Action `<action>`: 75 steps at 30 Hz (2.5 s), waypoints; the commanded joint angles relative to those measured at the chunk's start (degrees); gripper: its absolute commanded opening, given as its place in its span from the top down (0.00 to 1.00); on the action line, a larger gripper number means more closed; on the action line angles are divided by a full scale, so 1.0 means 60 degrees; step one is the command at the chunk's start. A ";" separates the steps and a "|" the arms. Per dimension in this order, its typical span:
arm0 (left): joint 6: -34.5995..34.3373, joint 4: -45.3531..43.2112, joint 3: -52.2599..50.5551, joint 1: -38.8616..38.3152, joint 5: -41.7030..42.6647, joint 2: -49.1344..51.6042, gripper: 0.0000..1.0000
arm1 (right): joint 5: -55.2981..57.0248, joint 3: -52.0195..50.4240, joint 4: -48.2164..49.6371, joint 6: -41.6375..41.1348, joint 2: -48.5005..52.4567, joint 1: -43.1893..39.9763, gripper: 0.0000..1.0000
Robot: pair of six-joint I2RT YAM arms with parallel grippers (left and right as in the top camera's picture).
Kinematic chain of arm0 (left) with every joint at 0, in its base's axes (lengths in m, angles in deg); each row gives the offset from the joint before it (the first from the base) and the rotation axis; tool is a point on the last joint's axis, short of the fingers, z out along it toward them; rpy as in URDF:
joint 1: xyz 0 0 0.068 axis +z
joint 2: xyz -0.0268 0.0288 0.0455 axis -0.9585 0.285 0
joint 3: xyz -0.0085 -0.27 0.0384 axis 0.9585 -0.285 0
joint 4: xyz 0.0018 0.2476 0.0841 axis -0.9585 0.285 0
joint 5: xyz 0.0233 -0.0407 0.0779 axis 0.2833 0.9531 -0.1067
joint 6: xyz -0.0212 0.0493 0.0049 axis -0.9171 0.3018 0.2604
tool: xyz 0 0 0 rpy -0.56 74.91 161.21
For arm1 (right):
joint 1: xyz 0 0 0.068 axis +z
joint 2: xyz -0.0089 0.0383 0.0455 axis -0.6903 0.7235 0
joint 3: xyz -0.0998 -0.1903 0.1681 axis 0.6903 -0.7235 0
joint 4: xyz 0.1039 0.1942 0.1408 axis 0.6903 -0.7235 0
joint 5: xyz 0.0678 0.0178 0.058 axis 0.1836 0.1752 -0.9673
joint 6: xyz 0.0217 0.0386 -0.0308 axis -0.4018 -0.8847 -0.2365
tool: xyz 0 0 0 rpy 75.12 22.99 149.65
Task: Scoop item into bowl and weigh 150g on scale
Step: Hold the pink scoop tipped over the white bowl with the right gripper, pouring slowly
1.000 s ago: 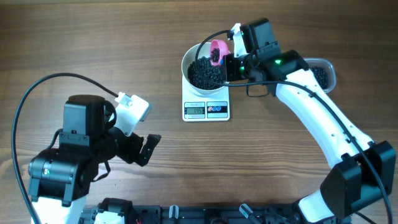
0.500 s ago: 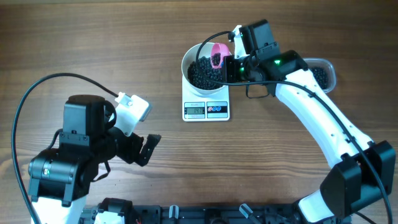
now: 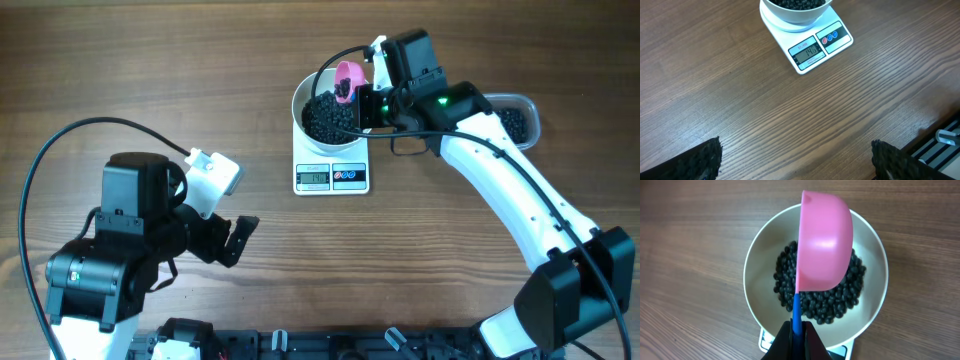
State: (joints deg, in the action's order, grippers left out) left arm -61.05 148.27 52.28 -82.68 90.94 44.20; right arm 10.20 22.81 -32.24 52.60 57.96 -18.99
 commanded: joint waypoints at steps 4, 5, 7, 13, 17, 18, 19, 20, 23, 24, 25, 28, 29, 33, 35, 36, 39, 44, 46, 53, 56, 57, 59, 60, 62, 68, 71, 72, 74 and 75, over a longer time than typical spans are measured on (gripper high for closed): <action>0.0193 -0.0029 0.0142 0.0069 -0.0025 -0.0015 0.00 | -0.0091 0.0084 0.0142 0.0266 0.0022 0.0062 0.96; 0.0193 -0.0029 0.0142 0.0066 -0.0025 -0.0015 0.00 | -0.0051 0.0084 -0.0138 0.0426 0.0022 0.0080 0.96; 0.0193 -0.0029 0.0142 0.0069 -0.0025 -0.0015 0.00 | -0.0211 0.0084 0.0080 -0.0204 -0.0018 0.0018 0.96; 0.0193 -0.0029 0.0142 0.0069 -0.0025 -0.0015 0.00 | -0.0197 0.0066 0.0284 0.0138 -0.0004 0.0036 0.95; 0.0193 -0.0029 0.0142 0.0069 -0.0025 -0.0015 0.00 | -0.0353 0.0069 0.0284 -0.0120 0.0022 0.0022 0.96; 0.0193 -0.0029 0.0142 0.0066 -0.0025 -0.0015 0.00 | -0.0222 0.0062 0.0204 0.0149 0.0040 0.0022 0.96; 0.0193 -0.0029 0.0142 0.0066 -0.0025 -0.0015 0.00 | -0.0058 0.0058 -0.0033 0.0466 0.0117 0.0029 0.96; 0.0193 -0.0029 0.0142 0.0069 -0.0025 -0.0015 0.00 | -0.0087 0.0058 -0.0113 0.0463 0.0117 0.0033 0.96; 0.0193 -0.0026 0.0142 0.0066 -0.0025 -0.0015 0.00 | -0.0470 0.0062 0.0339 0.0062 0.0055 0.0022 0.96; 0.0193 -0.0029 0.0142 0.0069 -0.0025 -0.0015 0.00 | -0.0157 0.0058 -0.0091 0.0401 0.0149 0.0040 0.96; 0.0193 -0.0029 0.0142 0.0066 -0.0025 -0.0015 0.00 | -0.0215 0.0062 -0.0222 0.0386 0.0164 0.0040 0.96; 0.0193 -0.0029 0.0142 0.0066 -0.0025 -0.0015 0.00 | -0.0484 0.0062 0.0000 0.0171 0.0117 0.0040 0.96; 0.0193 -0.0029 0.0142 0.0069 -0.0025 -0.0015 0.00 | -0.0146 0.0058 -0.0353 0.0459 0.0200 0.0044 0.96; 0.0193 -0.0029 0.0142 0.0069 -0.0025 -0.0015 0.00 | -0.0415 0.0102 0.0401 0.0368 0.0168 0.0040 0.96; 0.0193 -0.0029 0.0142 0.0069 -0.0025 -0.0015 0.00 | 0.0004 0.0102 -0.0284 0.0656 0.0259 0.0040 0.96; 0.0193 -0.0029 0.0142 0.0069 -0.0025 -0.0015 0.00 | -0.0313 0.0135 -0.0182 0.0372 0.0226 0.0040 0.96; 0.0193 -0.0029 0.0142 0.0069 -0.0025 -0.0015 0.00 | 0.0087 0.0131 -0.0321 0.0725 0.0270 0.0040 0.96; 0.0193 -0.0029 0.0142 0.0066 -0.0025 -0.0015 0.00 | 0.0076 0.0146 -0.0244 0.0517 0.0262 0.0040 0.96; 0.0193 -0.0029 0.0142 0.0066 -0.0025 -0.0015 0.00 | -0.0284 0.0178 -0.0051 0.0084 0.0178 0.0036 0.96; 0.0189 -0.0029 0.0142 0.0069 -0.0025 -0.0015 0.00 | -0.0583 0.0186 0.0026 -0.0095 0.0164 0.0047 0.96; 0.0193 -0.0029 0.0142 0.0069 -0.0025 -0.0015 0.00 | -0.0379 0.0193 -0.0244 -0.0237 0.0200 0.0044 0.96; 0.0193 -0.0029 0.0142 0.0069 -0.0025 -0.0015 0.00 | -0.0637 0.0193 0.0127 -0.0448 0.0168 0.0040 0.96; 0.0193 -0.0029 0.0142 0.0069 -0.0025 -0.0015 0.00 | -0.0193 0.0186 -0.0106 -0.0102 0.0237 0.0051 0.95; 0.0193 -0.0029 0.0142 0.0069 -0.0025 -0.0015 0.00 | -0.0124 0.0186 -0.0233 -0.0084 0.0237 0.0047 0.95; 0.0193 -0.0029 0.0142 0.0069 -0.0025 -0.0015 0.00 | -0.0379 0.0193 -0.0066 -0.0106 0.0211 0.0047 0.96; 0.0193 -0.0029 0.0142 0.0069 -0.0025 -0.0015 0.00 | -0.0532 0.0193 0.0135 -0.0350 0.0215 0.0040 0.96; 0.0193 -0.0029 0.0142 0.0066 -0.0025 -0.0015 0.00 | -0.0528 0.0193 0.0135 -0.0346 0.0215 0.0040 0.96; 0.0193 -0.0029 0.0142 0.0069 -0.0025 -0.0015 0.00 | -0.0528 0.0193 0.0138 -0.0350 0.0215 0.0040 0.96; 0.0193 -0.0029 0.0142 0.0069 -0.0025 -0.0015 0.00 | -0.0532 0.0193 0.0138 -0.0350 0.0215 0.0040 0.96; 0.0193 -0.0029 0.0142 0.0069 -0.0025 -0.0015 0.00 | -0.0532 0.0193 0.0135 -0.0350 0.0215 0.0040 0.96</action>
State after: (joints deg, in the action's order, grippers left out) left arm -61.05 148.27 52.28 -82.68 90.94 44.20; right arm 7.95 23.27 -31.72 51.14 58.88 -18.94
